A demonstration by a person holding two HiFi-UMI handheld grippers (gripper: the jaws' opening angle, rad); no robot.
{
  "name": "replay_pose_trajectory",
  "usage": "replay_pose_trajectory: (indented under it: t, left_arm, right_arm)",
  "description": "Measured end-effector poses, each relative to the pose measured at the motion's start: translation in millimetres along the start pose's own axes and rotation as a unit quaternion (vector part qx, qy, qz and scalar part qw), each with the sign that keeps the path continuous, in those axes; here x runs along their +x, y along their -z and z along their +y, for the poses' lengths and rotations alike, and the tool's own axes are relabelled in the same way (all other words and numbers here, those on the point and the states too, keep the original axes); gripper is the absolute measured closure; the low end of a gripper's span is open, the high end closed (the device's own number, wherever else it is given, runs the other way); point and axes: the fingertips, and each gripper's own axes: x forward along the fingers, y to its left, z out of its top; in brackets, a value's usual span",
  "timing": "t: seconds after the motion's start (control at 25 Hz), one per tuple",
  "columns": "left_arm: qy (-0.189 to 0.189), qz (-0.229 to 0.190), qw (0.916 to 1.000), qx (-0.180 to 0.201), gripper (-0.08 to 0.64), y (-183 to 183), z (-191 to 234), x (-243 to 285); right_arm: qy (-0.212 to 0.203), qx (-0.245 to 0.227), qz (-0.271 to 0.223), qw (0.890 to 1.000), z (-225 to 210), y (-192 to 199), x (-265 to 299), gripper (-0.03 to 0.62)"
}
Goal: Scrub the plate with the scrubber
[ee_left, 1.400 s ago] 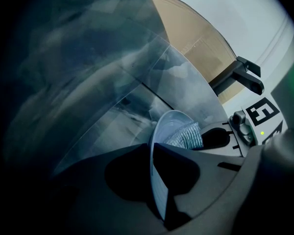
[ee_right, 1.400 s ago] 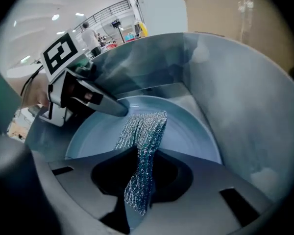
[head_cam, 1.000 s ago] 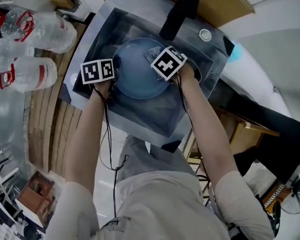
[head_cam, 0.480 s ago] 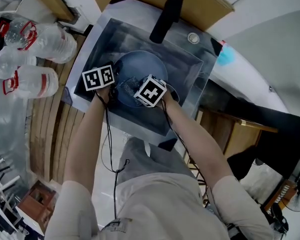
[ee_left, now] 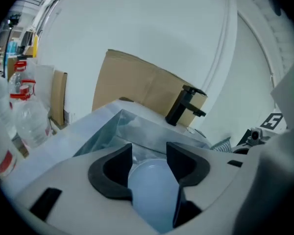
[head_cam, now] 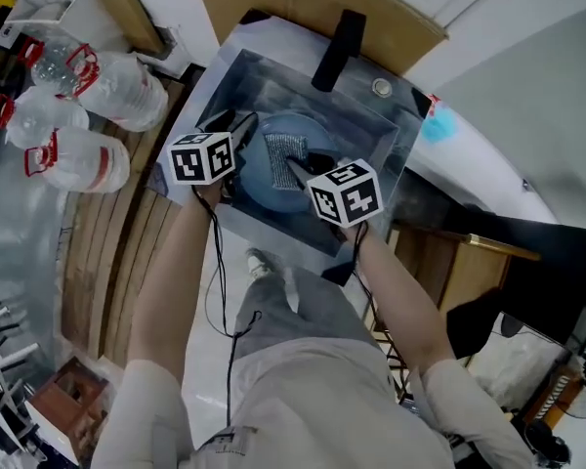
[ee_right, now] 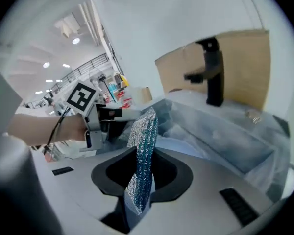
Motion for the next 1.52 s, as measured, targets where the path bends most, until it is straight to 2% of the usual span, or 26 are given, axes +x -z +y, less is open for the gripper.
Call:
replay_pose_trajectory:
  t: [0.08, 0.2, 0.48, 0.68, 0.88, 1.04, 1.28, 1.52]
  left_arm:
    - [0.011, -0.013, 0.9997, 0.018, 0.331, -19, -14, -17]
    - [0.020, -0.042, 0.9973, 0.057, 0.333, -53, -34, -49]
    - [0.051, -0.127, 0.9875, 0.079, 0.368, -129, -82, -132]
    - [0.050, -0.177, 0.9733, 0.138, 0.411, -173, -114, -191]
    - [0.038, -0.217, 0.9581, 0.183, 0.440, -200, -138, -250]
    - [0.016, -0.256, 0.9420, 0.216, 0.469, -218, -153, -297]
    - [-0.006, -0.289, 0.9197, 0.266, 0.491, -219, -175, -346]
    - [-0.013, -0.307, 0.9059, 0.292, 0.518, -216, -199, -386]
  right_arm:
    - [0.050, -0.031, -0.023, 0.998, -2, -20, -24, 0.492]
    - [0.083, -0.058, -0.075, 0.992, 9, -54, -57, 0.492]
    - [0.108, -0.111, -0.185, 0.971, 52, -137, -145, 0.492]
    - [0.118, -0.148, -0.248, 0.950, 84, -184, -206, 0.492]
    - [0.119, -0.168, -0.296, 0.933, 123, -209, -255, 0.491]
    - [0.105, -0.184, -0.325, 0.922, 153, -224, -288, 0.492]
    - [0.080, -0.201, -0.374, 0.902, 197, -239, -327, 0.492]
    - [0.064, -0.218, -0.392, 0.891, 229, -239, -354, 0.491]
